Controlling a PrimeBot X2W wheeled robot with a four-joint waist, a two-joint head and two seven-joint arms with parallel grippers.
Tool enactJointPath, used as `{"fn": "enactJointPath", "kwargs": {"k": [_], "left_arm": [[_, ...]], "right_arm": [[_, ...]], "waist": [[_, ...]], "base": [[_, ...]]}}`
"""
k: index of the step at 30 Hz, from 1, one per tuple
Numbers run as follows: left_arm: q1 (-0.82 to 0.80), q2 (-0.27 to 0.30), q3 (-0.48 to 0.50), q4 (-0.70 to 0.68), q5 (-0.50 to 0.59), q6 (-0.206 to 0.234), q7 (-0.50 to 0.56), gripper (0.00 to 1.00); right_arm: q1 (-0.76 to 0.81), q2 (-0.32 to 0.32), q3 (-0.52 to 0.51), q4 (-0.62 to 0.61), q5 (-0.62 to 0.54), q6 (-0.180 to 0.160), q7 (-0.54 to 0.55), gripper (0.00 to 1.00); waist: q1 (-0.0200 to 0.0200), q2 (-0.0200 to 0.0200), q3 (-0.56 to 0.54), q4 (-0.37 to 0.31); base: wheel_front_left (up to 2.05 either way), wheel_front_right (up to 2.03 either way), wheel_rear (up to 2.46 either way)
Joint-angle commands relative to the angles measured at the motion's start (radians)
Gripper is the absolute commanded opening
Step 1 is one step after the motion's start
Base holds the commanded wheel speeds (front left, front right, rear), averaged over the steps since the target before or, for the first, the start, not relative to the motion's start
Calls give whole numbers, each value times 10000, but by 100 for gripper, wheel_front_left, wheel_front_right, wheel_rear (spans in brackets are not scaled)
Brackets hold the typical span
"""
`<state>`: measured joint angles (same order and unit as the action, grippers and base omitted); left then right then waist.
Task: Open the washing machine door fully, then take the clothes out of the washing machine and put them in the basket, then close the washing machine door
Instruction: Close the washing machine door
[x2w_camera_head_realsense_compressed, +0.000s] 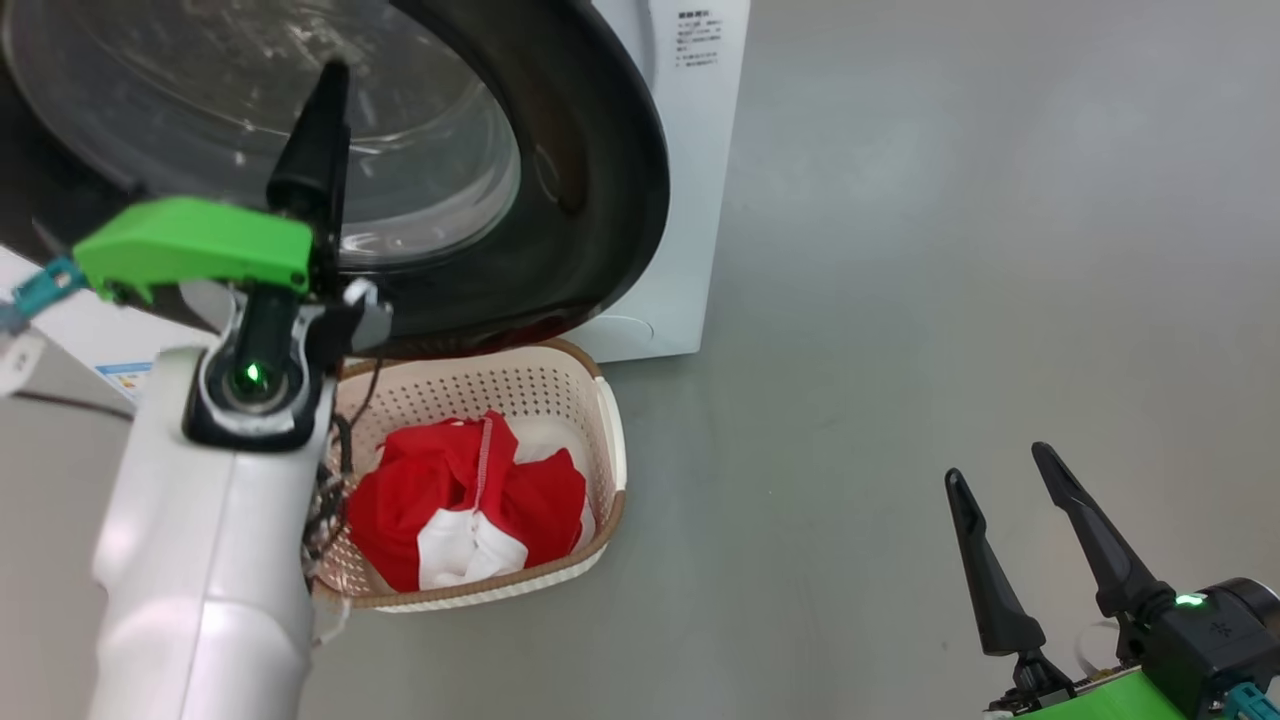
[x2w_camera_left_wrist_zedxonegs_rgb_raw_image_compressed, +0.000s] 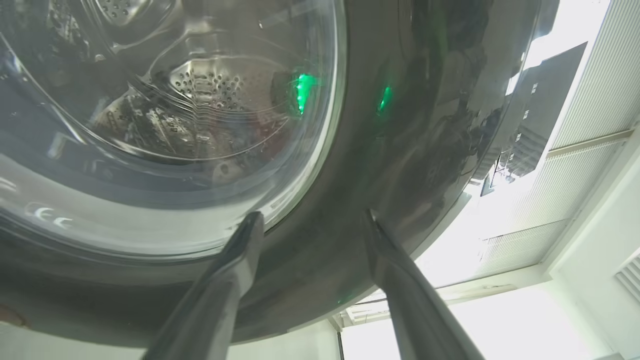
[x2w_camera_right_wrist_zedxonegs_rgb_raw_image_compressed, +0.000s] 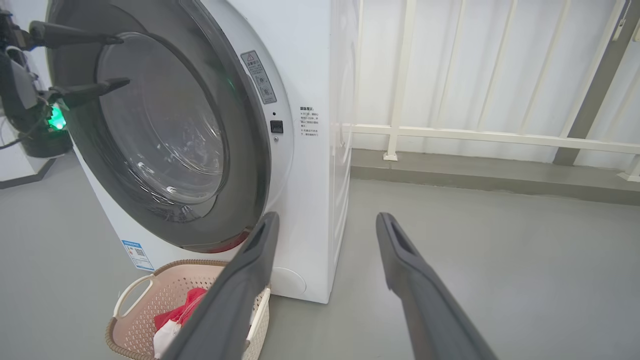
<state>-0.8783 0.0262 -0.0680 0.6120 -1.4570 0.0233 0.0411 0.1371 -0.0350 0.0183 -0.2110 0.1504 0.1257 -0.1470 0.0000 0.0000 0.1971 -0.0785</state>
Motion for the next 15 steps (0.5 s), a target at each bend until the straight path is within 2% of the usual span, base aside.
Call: {"fn": "enactJointPath", "kwargs": {"k": [1, 12, 15], "left_arm": [[289, 386, 221, -491, 17, 153, -60, 100], [2939, 680, -196, -3201, 1262, 711, -1128, 100], [3759, 1065, -646, -4015, 2155, 751, -1455, 100]], "right_arm": [[-89, -152, 227, -230, 48, 50, -80, 100], [139, -152, 164, -193, 151, 50, -89, 100], [188, -152, 143, -166, 193, 50, -104, 100]], "waist": [[0, 0, -182, 176], [0, 0, -663, 618], [0, 0, -793, 693]], "base": [[0, 0, 0], [0, 0, 0], [0, 0, 0]]}}
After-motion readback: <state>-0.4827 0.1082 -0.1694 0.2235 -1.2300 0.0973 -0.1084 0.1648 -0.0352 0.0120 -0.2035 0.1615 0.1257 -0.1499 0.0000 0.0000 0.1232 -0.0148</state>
